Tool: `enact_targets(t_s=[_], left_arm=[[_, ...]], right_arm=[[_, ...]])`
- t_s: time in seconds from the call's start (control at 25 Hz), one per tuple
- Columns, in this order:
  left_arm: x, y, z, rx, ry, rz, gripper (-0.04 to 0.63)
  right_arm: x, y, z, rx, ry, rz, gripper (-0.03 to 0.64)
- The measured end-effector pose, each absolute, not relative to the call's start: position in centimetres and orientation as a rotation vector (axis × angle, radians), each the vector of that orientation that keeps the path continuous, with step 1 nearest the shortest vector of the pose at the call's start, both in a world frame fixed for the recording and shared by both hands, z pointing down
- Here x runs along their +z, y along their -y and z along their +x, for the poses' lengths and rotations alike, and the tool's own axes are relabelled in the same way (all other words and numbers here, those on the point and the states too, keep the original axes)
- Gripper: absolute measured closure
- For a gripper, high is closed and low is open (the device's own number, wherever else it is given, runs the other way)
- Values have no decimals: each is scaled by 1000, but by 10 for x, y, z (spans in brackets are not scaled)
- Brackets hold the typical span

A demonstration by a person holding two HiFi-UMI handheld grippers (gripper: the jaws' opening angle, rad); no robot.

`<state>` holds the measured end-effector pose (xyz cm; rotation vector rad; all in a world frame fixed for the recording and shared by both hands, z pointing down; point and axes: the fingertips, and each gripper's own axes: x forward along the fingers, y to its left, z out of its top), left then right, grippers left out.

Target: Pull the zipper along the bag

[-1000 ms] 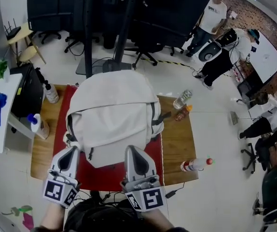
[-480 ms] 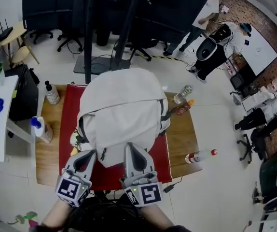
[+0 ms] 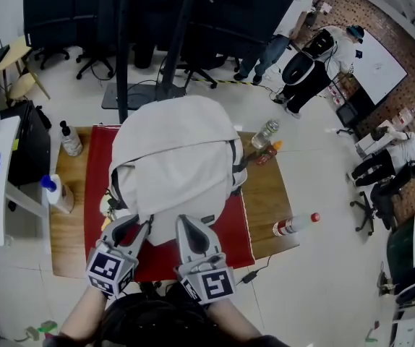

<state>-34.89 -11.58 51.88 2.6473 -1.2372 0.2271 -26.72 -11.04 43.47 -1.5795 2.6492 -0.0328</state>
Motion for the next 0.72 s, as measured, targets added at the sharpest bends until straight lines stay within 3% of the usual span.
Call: enact_targets(t_s=[0.4,0.64,0.72], left_arm=[[520,118,-341,226,1224,2633,529],[518,120,-340,234,1213,2649,534],[517,121,-340,246,1201,2673,534]], right_arm=[[482,115,-287,-243,-2828,-1413,606],[501,119,-311,-463,-2866,-1235,603],[509,119,-317,-503,-2885,-1200,552]])
